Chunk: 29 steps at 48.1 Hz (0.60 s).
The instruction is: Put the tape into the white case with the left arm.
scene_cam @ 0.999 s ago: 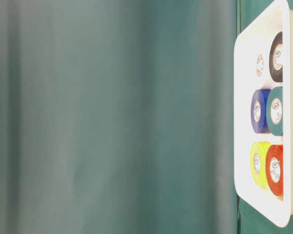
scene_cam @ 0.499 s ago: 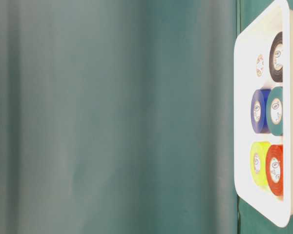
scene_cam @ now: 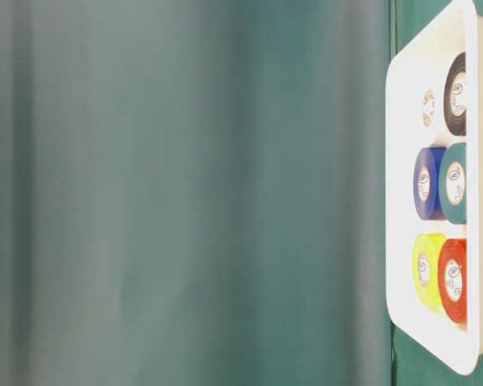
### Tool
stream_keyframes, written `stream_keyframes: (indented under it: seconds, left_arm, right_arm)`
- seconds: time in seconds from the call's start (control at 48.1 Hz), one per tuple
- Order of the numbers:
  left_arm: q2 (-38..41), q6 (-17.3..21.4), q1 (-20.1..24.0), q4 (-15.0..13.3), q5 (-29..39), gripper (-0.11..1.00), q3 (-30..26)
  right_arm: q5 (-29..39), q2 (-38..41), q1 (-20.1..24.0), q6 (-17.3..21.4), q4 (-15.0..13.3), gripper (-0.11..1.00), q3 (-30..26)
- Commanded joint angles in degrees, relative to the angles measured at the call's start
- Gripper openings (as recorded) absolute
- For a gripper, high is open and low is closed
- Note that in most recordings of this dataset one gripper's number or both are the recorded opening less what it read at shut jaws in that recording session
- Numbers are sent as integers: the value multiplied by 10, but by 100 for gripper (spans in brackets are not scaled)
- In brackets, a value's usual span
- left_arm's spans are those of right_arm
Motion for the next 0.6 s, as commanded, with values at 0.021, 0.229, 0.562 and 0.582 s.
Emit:
stream_keyframes:
  seconds: [0.021,0.229,0.562,0.582]
  left_arm:
    - [4,0,3,1,-1,99,-4]
    - [4,-5,6,0,-1,99,12]
    - [4,-6,14,0,-1,99,25]
    - [4,-6,15,0,-1,99,26]
  right_arm:
    - [-5,4,-2,0,-1,-9,-6]
    - [-5,4,-2,0,-1,-9,-5]
    - [-7,4,-2,0,-1,-9,-5]
    - [-8,4,-1,0,0,-9,-4]
